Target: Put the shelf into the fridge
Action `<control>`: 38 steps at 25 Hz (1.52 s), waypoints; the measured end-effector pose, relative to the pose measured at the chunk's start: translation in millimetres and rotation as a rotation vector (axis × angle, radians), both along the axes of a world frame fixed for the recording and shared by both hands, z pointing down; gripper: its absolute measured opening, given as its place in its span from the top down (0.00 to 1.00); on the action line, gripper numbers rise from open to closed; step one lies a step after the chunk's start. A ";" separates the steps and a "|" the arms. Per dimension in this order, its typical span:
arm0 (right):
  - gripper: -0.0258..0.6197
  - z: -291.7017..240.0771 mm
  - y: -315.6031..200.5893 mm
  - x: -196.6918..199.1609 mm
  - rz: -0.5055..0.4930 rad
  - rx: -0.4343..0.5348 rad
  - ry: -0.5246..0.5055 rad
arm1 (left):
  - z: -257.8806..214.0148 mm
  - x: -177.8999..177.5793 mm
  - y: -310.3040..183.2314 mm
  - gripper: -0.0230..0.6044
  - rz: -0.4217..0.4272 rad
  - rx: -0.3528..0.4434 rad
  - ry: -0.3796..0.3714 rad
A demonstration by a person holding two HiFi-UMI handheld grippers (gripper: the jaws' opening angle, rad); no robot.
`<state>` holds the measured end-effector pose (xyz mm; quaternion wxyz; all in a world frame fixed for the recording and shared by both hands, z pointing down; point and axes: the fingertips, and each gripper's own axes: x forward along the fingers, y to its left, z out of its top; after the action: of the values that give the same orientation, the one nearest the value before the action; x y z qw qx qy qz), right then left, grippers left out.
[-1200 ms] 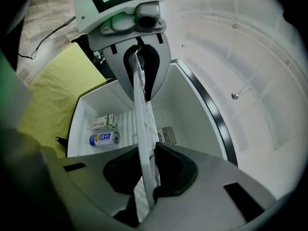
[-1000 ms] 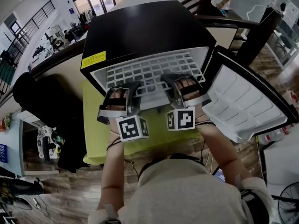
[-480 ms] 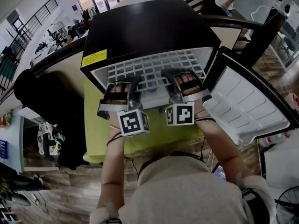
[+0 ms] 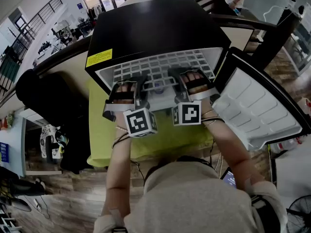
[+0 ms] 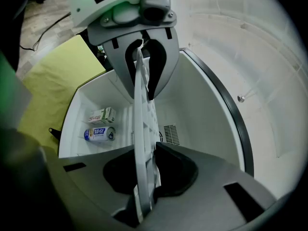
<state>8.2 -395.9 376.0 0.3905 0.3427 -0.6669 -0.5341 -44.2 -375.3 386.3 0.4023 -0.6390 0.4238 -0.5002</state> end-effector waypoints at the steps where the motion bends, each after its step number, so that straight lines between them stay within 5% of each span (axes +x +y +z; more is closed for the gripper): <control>1: 0.87 0.0 0.3 -0.2 -0.004 -0.001 0.001 | -0.1 0.0 0.5 0.85 -0.004 -0.009 0.014; 12: 0.71 -11.0 20.4 8.2 -0.006 -0.014 -0.061 | -8.8 -1.2 19.5 0.73 -0.033 -0.002 0.020; 18: 0.75 -3.6 27.9 19.5 0.013 -0.026 -0.080 | -3.7 0.0 30.4 0.83 -0.007 -0.009 0.014; 38: 0.87 -1.5 31.5 27.0 0.039 -0.049 -0.062 | -6.6 -0.7 37.3 0.86 0.010 -0.007 0.074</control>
<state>35.1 -364.3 374.5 0.3882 0.3625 -0.6848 -0.4989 -45.0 -337.9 379.6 0.3867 -0.6607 0.4334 -0.4756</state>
